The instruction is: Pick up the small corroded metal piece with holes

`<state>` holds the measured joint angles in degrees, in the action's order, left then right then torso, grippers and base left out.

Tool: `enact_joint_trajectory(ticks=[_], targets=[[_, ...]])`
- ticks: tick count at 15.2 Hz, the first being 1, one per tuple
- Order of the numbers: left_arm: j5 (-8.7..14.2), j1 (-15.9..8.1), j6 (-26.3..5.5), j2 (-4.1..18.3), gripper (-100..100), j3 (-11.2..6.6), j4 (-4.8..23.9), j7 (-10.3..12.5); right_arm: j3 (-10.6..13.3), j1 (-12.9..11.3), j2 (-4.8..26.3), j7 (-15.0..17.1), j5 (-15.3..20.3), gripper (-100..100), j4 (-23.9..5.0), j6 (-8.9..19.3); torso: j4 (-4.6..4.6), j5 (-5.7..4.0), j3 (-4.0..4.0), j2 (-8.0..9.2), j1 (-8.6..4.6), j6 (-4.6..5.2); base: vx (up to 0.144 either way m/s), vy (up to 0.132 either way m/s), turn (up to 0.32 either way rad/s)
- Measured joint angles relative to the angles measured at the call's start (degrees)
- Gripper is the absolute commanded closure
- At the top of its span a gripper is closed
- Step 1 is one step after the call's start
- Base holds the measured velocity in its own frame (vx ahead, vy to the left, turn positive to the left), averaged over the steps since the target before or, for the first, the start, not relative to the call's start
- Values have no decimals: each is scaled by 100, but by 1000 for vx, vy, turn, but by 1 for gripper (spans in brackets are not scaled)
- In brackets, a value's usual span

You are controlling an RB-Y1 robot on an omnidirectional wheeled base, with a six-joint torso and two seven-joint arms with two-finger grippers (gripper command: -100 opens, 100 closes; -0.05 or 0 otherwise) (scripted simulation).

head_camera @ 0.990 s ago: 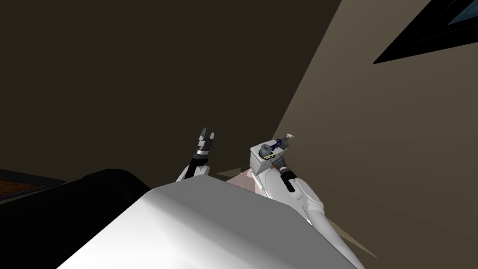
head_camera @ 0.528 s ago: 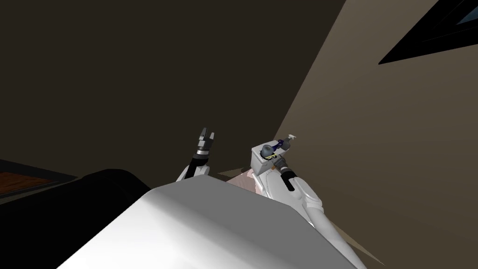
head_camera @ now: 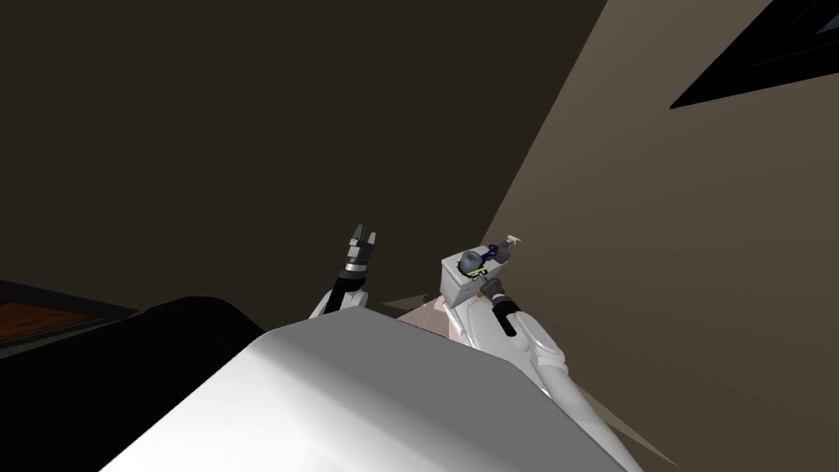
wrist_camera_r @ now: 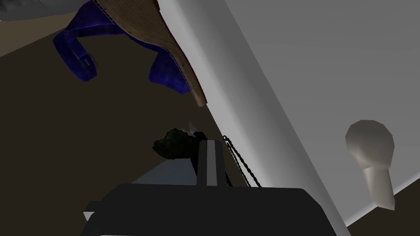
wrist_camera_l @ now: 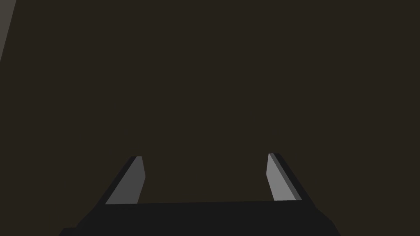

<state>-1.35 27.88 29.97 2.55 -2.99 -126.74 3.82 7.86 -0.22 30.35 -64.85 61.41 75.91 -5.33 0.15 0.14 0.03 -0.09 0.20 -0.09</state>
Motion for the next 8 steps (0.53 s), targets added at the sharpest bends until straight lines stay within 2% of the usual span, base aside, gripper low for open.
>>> enact_joint_trajectory(ticks=[3, 6, 8], targets=[[0, 0, 0, 0, 0, 0, 0, 0, 219, 20, 85, 152, 204, -100, -92, 379, -1, -3, -2, -3, -15, -1, 7, -46, 112], [0, 0, 0, 0, 0, 0, 0, 0, 314, 8, 66, 205, 409, -100, -243, 637, 0, -4, -1, -2, -17, 1, 2, -43, 80], [0, 0, 0, 0, 0, 0, 0, 0, 462, 16, 123, 280, 512, -100, -284, 850, 0, -3, -1, -1, -13, 0, 3, -35, 84]])
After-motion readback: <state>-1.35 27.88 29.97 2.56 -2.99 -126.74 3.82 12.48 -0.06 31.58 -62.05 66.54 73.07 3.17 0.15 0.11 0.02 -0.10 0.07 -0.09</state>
